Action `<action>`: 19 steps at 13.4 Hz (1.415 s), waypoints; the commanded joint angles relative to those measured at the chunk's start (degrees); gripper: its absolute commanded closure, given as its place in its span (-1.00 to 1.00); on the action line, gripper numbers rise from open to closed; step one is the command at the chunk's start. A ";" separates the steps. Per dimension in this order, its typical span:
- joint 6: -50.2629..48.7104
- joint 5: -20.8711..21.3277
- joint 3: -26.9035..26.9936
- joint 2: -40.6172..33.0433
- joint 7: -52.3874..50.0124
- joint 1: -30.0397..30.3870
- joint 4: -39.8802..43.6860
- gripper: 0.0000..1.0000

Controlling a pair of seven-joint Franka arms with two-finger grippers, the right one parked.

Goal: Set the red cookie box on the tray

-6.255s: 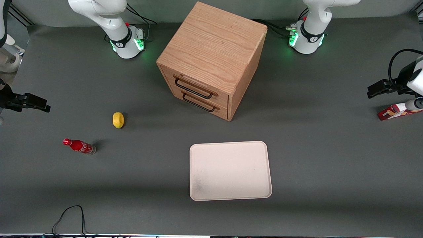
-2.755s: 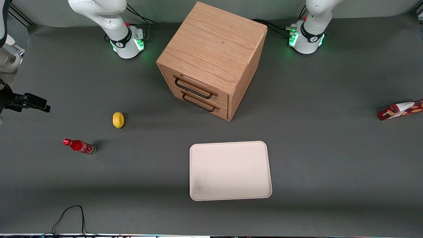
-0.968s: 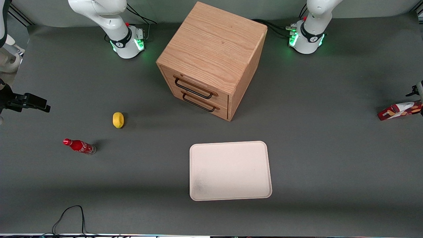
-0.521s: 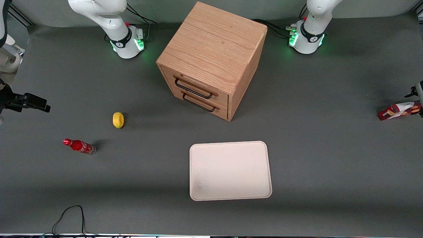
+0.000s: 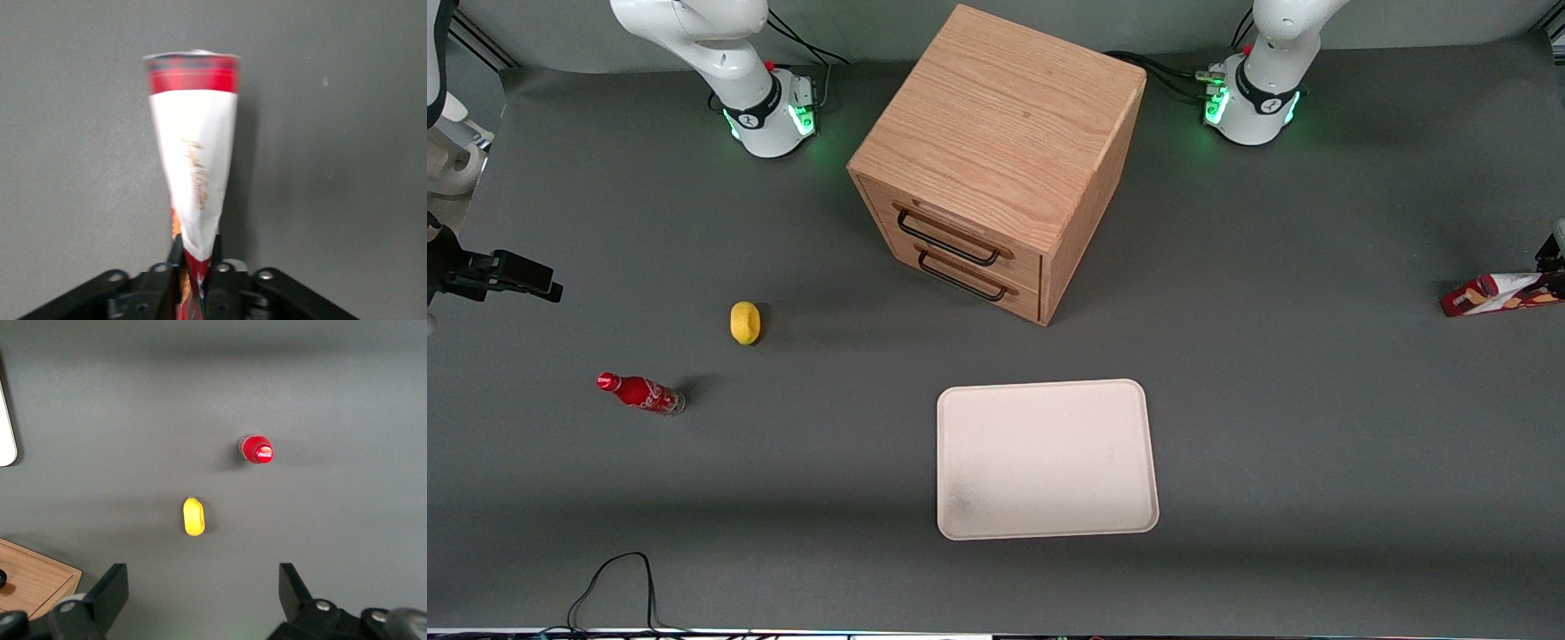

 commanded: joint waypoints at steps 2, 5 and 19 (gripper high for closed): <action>-6.94 -1.63 -0.02 -1.04 0.23 -0.09 4.05 1.00; -13.09 0.73 0.24 -5.25 -7.57 -2.28 6.77 1.00; -45.36 8.39 -0.81 -5.79 -42.65 -10.11 38.07 1.00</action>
